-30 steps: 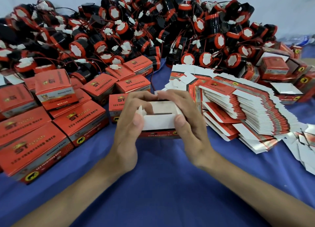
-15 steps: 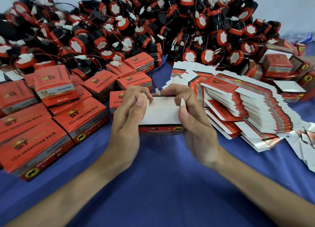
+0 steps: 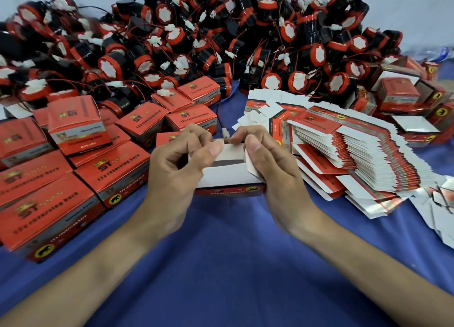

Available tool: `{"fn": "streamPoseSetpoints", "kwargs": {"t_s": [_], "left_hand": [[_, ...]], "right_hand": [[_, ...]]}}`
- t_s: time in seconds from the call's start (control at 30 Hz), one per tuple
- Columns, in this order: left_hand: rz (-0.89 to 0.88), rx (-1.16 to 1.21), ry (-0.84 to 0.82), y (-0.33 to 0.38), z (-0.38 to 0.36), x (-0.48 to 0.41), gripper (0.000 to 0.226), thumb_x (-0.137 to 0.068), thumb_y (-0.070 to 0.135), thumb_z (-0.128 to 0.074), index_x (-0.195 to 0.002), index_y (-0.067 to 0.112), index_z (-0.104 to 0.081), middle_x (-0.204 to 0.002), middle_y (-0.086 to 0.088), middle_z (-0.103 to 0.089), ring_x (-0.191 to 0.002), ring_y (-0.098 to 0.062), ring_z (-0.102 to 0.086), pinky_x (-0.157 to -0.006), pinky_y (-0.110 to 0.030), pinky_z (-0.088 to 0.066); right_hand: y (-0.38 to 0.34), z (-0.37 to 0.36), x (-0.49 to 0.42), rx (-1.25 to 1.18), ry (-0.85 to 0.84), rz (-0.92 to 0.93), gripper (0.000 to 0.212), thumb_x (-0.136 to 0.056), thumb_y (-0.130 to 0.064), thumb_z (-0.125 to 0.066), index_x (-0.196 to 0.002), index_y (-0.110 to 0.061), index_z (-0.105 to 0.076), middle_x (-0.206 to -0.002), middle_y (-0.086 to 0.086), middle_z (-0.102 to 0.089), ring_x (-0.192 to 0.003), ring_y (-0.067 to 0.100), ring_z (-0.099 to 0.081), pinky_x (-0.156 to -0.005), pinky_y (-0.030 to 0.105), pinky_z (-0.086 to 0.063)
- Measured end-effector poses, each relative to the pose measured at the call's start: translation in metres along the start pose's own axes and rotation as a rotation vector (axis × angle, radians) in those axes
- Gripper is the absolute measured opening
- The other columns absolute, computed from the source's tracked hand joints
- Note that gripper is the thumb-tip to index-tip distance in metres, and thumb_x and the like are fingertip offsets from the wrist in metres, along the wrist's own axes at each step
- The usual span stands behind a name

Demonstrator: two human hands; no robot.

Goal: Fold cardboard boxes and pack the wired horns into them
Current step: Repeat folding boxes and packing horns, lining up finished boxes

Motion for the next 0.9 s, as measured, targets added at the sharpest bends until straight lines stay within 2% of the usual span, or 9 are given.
{"fn": "streamPoseSetpoints", "kwargs": {"t_s": [0.1, 0.2, 0.27, 0.37, 0.47, 0.53, 0.7, 0.83, 0.9], "left_hand": [[0.068, 0.039, -0.018, 0.0, 0.001, -0.002, 0.038, -0.069, 0.034, -0.066, -0.044, 0.023, -0.039, -0.069, 0.01, -0.046, -0.066, -0.013, -0.04, -0.064, -0.03, -0.031], [0.071, -0.016, -0.098, -0.003, 0.001, -0.002, 0.035, -0.066, 0.035, -0.067, -0.042, 0.024, -0.043, -0.07, 0.014, -0.047, -0.064, -0.007, -0.043, -0.064, -0.024, -0.033], [0.025, -0.088, -0.127, -0.005, 0.002, 0.0, 0.039, -0.064, 0.035, -0.068, -0.046, 0.014, -0.04, -0.073, 0.016, -0.047, -0.067, -0.006, -0.045, -0.066, -0.022, -0.037], [-0.036, -0.133, -0.132, -0.005, 0.002, 0.003, 0.04, -0.063, 0.034, -0.07, -0.048, 0.017, -0.037, -0.077, 0.017, -0.05, -0.071, -0.003, -0.049, -0.068, -0.02, -0.042], [-0.084, -0.184, -0.139, -0.006, 0.001, 0.005, 0.038, -0.068, 0.03, -0.069, -0.055, 0.022, -0.034, -0.081, 0.009, -0.051, -0.073, -0.001, -0.05, -0.068, -0.016, -0.042], [-0.124, -0.229, -0.142, -0.005, 0.0, 0.006, 0.035, -0.072, 0.027, -0.066, -0.062, 0.022, -0.033, -0.083, 0.001, -0.049, -0.077, -0.002, -0.051, -0.071, -0.015, -0.042], [-0.175, -0.261, -0.095, -0.007, 0.0, 0.004, 0.03, -0.08, 0.029, -0.06, -0.066, 0.021, -0.034, -0.086, 0.0, -0.052, -0.086, -0.025, -0.055, -0.08, -0.031, -0.046], [-0.196, -0.263, -0.043, -0.011, 0.003, 0.005, 0.033, -0.088, 0.037, -0.059, -0.07, 0.018, -0.038, -0.09, 0.005, -0.053, -0.085, -0.013, -0.053, -0.076, -0.022, -0.044], [-0.18, -0.271, -0.066, -0.012, 0.003, 0.006, 0.04, -0.092, 0.055, -0.045, -0.08, 0.017, -0.045, -0.098, 0.006, -0.052, -0.091, -0.001, -0.051, -0.08, -0.014, -0.042]], "right_hand": [[0.0, -0.002, 0.0, -0.033, 0.014, -0.039, 0.025, -0.091, -0.029, -0.041, -0.085, -0.009, -0.056, -0.087, -0.007, -0.054, -0.086, 0.011, -0.051, -0.079, 0.035, -0.038], [0.004, 0.0, -0.002, -0.134, 0.068, -0.13, 0.022, -0.088, -0.029, -0.046, -0.083, -0.01, -0.057, -0.095, 0.014, -0.054, -0.092, 0.026, -0.049, -0.084, 0.044, -0.037], [0.007, 0.002, -0.002, -0.057, 0.055, -0.079, 0.026, -0.088, -0.024, -0.048, -0.075, -0.002, -0.048, -0.092, 0.012, -0.052, -0.09, 0.026, -0.049, -0.084, 0.039, -0.037], [0.009, -0.001, 0.001, 0.115, 0.012, 0.049, 0.024, -0.085, -0.019, -0.059, -0.068, -0.016, -0.042, -0.09, -0.001, -0.052, -0.092, 0.023, -0.054, -0.083, 0.023, -0.041], [0.01, -0.001, 0.003, 0.127, -0.035, 0.074, 0.017, -0.078, -0.021, -0.064, -0.082, -0.02, -0.047, -0.095, -0.003, -0.053, -0.093, 0.008, -0.054, -0.084, 0.019, -0.041], [0.013, 0.002, 0.004, 0.088, -0.02, 0.083, 0.027, -0.075, -0.026, -0.064, -0.097, -0.022, -0.048, -0.101, -0.005, -0.054, -0.097, 0.006, -0.054, -0.086, 0.022, -0.043], [0.017, 0.001, 0.001, 0.076, 0.001, -0.017, 0.045, -0.073, -0.025, -0.069, -0.112, -0.028, -0.046, -0.117, -0.006, -0.052, -0.114, 0.007, -0.049, -0.1, 0.026, -0.04], [0.017, -0.001, 0.003, 0.233, -0.034, -0.163, 0.055, -0.072, -0.061, -0.045, -0.12, -0.034, -0.046, -0.13, -0.006, -0.049, -0.13, 0.014, -0.04, -0.111, 0.039, -0.032], [0.015, -0.005, -0.013, 0.327, -0.022, -0.153, 0.055, -0.072, -0.053, -0.04, -0.121, -0.028, -0.043, -0.128, -0.006, -0.048, -0.131, 0.017, -0.04, -0.112, 0.038, -0.03]]}}
Point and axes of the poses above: each hand's wrist, its own x-axis away from the middle knuckle, its own z-axis out of the back of the hand, y = z × x, the point moved 2 cm from there along -x, towards the middle knuckle
